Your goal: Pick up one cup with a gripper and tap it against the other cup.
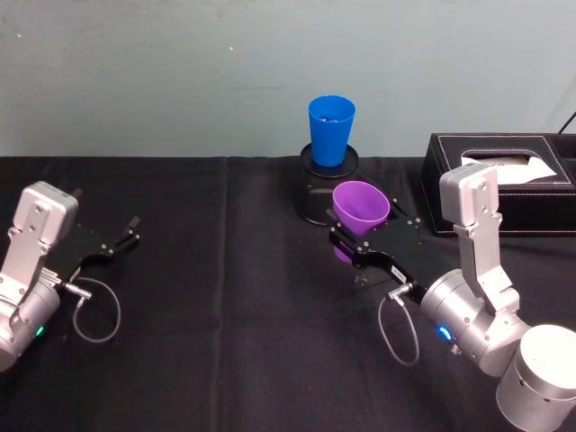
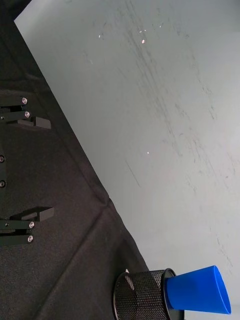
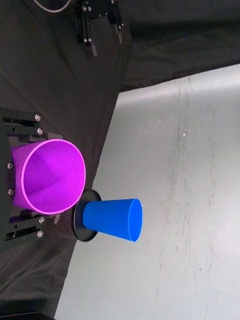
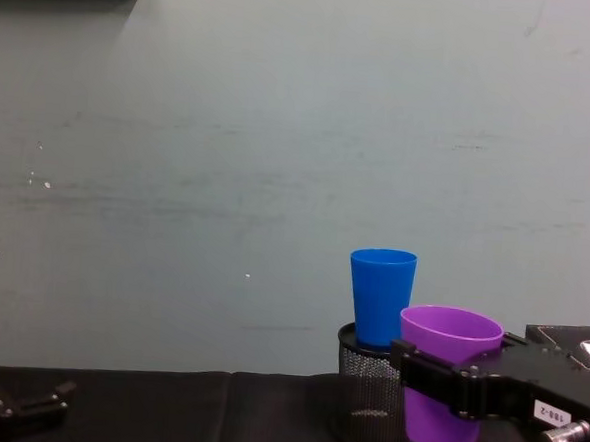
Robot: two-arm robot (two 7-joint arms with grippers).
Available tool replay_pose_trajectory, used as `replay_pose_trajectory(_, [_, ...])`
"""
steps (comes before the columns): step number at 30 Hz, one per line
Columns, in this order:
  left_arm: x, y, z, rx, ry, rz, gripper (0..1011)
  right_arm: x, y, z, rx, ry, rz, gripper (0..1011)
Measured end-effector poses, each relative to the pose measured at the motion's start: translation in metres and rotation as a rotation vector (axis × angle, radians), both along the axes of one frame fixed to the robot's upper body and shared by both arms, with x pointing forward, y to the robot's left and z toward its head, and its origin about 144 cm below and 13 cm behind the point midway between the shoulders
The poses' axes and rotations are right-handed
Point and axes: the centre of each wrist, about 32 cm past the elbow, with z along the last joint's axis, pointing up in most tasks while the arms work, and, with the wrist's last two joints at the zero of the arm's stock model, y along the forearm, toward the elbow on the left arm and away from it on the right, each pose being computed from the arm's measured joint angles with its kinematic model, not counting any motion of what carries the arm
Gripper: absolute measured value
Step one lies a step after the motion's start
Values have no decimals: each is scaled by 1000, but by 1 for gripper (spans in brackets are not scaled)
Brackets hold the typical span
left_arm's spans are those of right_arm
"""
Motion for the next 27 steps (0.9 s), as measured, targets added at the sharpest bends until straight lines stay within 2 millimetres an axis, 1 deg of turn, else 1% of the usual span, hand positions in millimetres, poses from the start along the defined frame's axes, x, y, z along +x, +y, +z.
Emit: replay_pose_trajectory(27, [0, 0, 0, 0, 0, 0, 1000, 0, 0, 0, 0, -1, 0, 717])
